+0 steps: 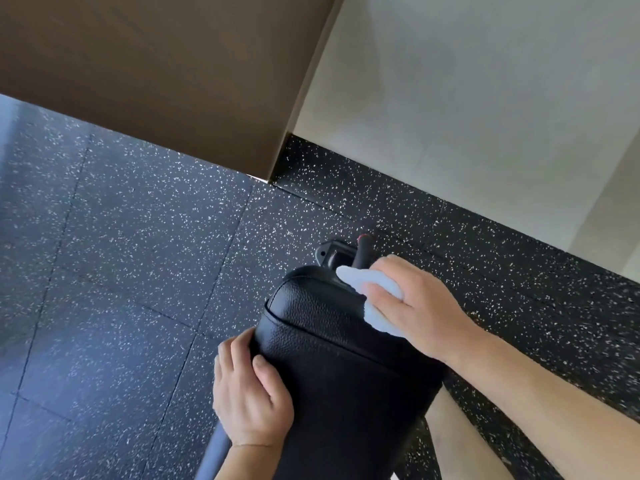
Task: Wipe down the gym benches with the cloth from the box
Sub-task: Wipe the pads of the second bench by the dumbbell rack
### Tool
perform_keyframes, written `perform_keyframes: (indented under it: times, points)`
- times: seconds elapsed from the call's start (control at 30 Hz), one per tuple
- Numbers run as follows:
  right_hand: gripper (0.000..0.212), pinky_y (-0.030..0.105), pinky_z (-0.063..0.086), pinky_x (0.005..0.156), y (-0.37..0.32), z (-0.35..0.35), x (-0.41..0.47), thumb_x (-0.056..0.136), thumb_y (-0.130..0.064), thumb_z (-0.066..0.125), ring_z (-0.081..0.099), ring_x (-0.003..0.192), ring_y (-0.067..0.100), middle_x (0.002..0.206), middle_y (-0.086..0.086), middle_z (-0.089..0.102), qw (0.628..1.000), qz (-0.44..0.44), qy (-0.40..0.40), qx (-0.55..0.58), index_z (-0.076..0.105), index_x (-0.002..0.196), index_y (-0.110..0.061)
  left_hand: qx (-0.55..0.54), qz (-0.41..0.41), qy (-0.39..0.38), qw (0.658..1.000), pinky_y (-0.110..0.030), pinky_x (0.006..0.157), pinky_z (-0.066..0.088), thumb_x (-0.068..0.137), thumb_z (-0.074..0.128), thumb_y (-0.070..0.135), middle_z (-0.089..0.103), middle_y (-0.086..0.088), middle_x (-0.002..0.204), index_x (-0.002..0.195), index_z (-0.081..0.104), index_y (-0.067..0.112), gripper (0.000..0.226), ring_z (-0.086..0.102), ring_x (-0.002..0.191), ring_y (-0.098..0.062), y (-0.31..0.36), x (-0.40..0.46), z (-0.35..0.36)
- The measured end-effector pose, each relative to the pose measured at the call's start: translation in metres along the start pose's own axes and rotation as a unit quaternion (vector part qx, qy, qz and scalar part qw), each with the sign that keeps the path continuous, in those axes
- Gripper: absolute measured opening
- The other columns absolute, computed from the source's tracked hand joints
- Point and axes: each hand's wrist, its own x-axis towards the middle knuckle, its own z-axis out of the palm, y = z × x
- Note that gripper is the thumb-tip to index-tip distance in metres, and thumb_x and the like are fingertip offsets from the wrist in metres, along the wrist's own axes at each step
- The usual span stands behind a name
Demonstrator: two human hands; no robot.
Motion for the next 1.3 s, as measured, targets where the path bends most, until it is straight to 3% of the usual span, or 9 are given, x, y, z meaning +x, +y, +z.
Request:
perform_keyframes:
  times: [0.2, 0.4, 0.47, 0.57, 0.67, 0.77, 0.93, 1.13, 1.3]
  points:
    - [0.025, 0.042, 0.046, 0.076, -0.066, 0.034, 0.073, 0.101, -0.034, 0.056, 0.058, 0.079, 0.021, 0.088, 0.0, 0.06, 0.998, -0.048, -0.043, 0.011, 0.06, 0.092, -0.012, 0.003, 0.006, 0.006, 1.0, -0.047, 0.08, 0.044, 0.094, 0.032, 0.028, 0.052, -0.004, 0.113, 0.125, 0.051, 0.014, 0.039, 0.051, 0.1, -0.034, 0.005, 0.001, -0.002]
    - [0.031, 0.037, 0.04, 0.066, -0.008, 0.007, 0.018, 0.1, -0.044, 0.056, 0.05, 0.066, 0.011, 0.073, -0.004, 0.055, 0.999, 0.005, 0.001, 0.046, 0.057, 0.084, -0.017, -0.001, 0.012, 0.019, 1.0, -0.05, 0.079, 0.047, 0.096, 0.03, 0.031, 0.053, -0.003, 0.115, 0.123, 0.05, 0.017, 0.037, 0.052, 0.102, -0.034, 0.009, -0.002, -0.003]
    - [0.037, 0.038, 0.045, 0.069, 0.019, -0.002, -0.015, 0.098, -0.053, 0.053, 0.055, 0.07, 0.011, 0.078, -0.001, 0.061, 0.998, 0.03, 0.042, 0.046, 0.06, 0.089, -0.018, 0.007, 0.011, 0.026, 1.0, -0.05, 0.079, 0.047, 0.097, 0.029, 0.033, 0.054, -0.003, 0.116, 0.123, 0.05, 0.018, 0.037, 0.053, 0.103, -0.034, 0.008, -0.002, -0.002]
    - [0.026, 0.04, 0.048, 0.074, 0.035, 0.012, -0.05, 0.102, -0.048, 0.048, 0.057, 0.083, 0.014, 0.092, -0.006, 0.06, 0.986, 0.007, 0.166, 0.011, 0.06, 0.096, -0.025, 0.016, 0.015, 0.033, 0.999, -0.05, 0.079, 0.047, 0.098, 0.028, 0.035, 0.055, -0.006, 0.117, 0.122, 0.05, 0.018, 0.036, 0.055, 0.104, -0.037, 0.008, -0.003, -0.002]
    - [0.025, 0.038, 0.045, 0.064, 0.02, 0.038, -0.057, 0.101, -0.042, 0.047, 0.05, 0.083, 0.019, 0.095, -0.008, 0.052, 0.946, -0.023, 0.293, -0.136, 0.059, 0.1, -0.021, 0.023, 0.012, 0.044, 0.999, -0.048, 0.077, 0.044, 0.098, 0.026, 0.036, 0.057, -0.006, 0.12, 0.121, 0.051, 0.019, 0.038, 0.057, 0.105, -0.039, 0.011, -0.005, -0.002]
    - [0.024, 0.043, 0.047, 0.064, -0.01, 0.061, -0.049, 0.1, -0.036, 0.056, 0.052, 0.085, 0.027, 0.101, 0.003, 0.057, 0.906, -0.064, 0.34, -0.244, 0.063, 0.106, -0.014, 0.018, 0.013, 0.052, 0.998, -0.047, 0.077, 0.043, 0.097, 0.025, 0.038, 0.059, -0.005, 0.122, 0.121, 0.053, 0.019, 0.041, 0.057, 0.106, -0.039, 0.011, -0.007, -0.003]
    - [0.03, 0.043, 0.047, 0.075, -0.042, 0.092, -0.046, 0.098, -0.037, 0.053, 0.05, 0.096, 0.029, 0.11, 0.007, 0.055, 0.895, -0.135, 0.316, -0.285, 0.058, 0.113, -0.012, 0.012, 0.017, 0.072, 0.997, -0.044, 0.076, 0.038, 0.098, 0.026, 0.038, 0.06, -0.005, 0.122, 0.12, 0.054, 0.02, 0.04, 0.058, 0.105, -0.039, 0.008, -0.006, 0.0]
    - [0.026, 0.038, 0.05, 0.077, 0.013, 0.09, -0.099, 0.1, -0.031, 0.058, 0.054, 0.091, 0.026, 0.11, 0.008, 0.059, 0.879, -0.294, 0.235, -0.293, 0.065, 0.117, -0.012, 0.006, 0.018, 0.089, 0.996, -0.04, 0.076, 0.033, 0.098, 0.026, 0.039, 0.061, -0.003, 0.12, 0.117, 0.055, 0.021, 0.038, 0.058, 0.101, -0.038, 0.003, -0.006, 0.005]
    - [0.03, 0.04, 0.053, 0.06, 0.019, 0.051, -0.071, 0.094, -0.033, 0.065, 0.056, 0.087, 0.028, 0.101, 0.007, 0.058, 0.895, -0.15, 0.348, -0.236, 0.069, 0.114, -0.011, 0.006, 0.012, 0.097, 0.995, -0.041, 0.078, 0.034, 0.097, 0.025, 0.041, 0.063, -0.003, 0.119, 0.117, 0.055, 0.022, 0.041, 0.059, 0.101, -0.037, 0.003, -0.006, 0.005]
